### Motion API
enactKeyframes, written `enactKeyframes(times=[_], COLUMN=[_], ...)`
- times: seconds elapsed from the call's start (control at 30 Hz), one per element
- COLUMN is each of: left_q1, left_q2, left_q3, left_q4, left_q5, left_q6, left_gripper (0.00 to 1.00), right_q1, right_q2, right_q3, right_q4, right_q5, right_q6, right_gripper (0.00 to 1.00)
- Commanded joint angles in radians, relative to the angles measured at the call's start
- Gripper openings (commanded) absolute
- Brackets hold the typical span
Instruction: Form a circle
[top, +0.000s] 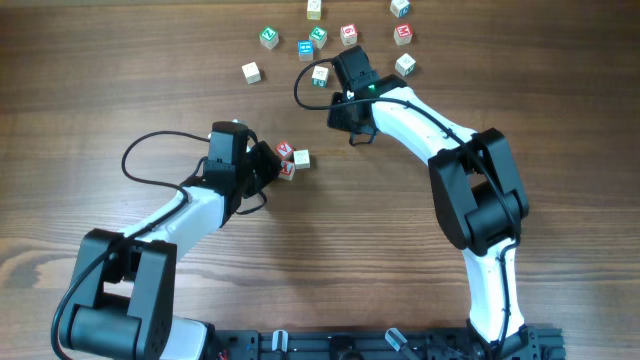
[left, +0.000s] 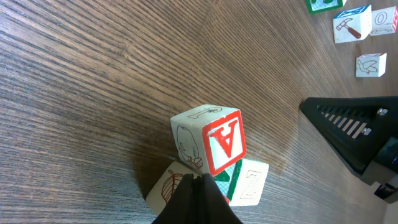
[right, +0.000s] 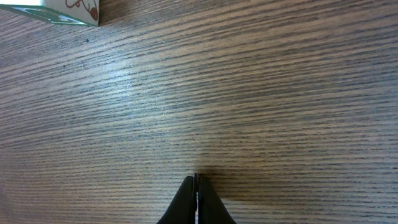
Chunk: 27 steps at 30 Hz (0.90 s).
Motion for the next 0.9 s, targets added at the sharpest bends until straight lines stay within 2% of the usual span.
enactKeyframes(times=[0.0,0.87], left_q1=[0.008,0.009], left_q2=[0.01,0.01], left_q3=[-0.006,-0.006], left_q4=[0.001,0.011], left_q5=[0.016,0.026], left_q6=[-0.006,-0.005], left_gripper=[0.04,0.04], right_q1=[-0.005,-0.005], right_q2=[0.015,0.015], right_q3=[0.016,0.016], right_q4=[-0.001,-0.002], right_q5=[0.018,0.018], right_q6=[0.013,0.011], right_gripper=[0.04,0.05])
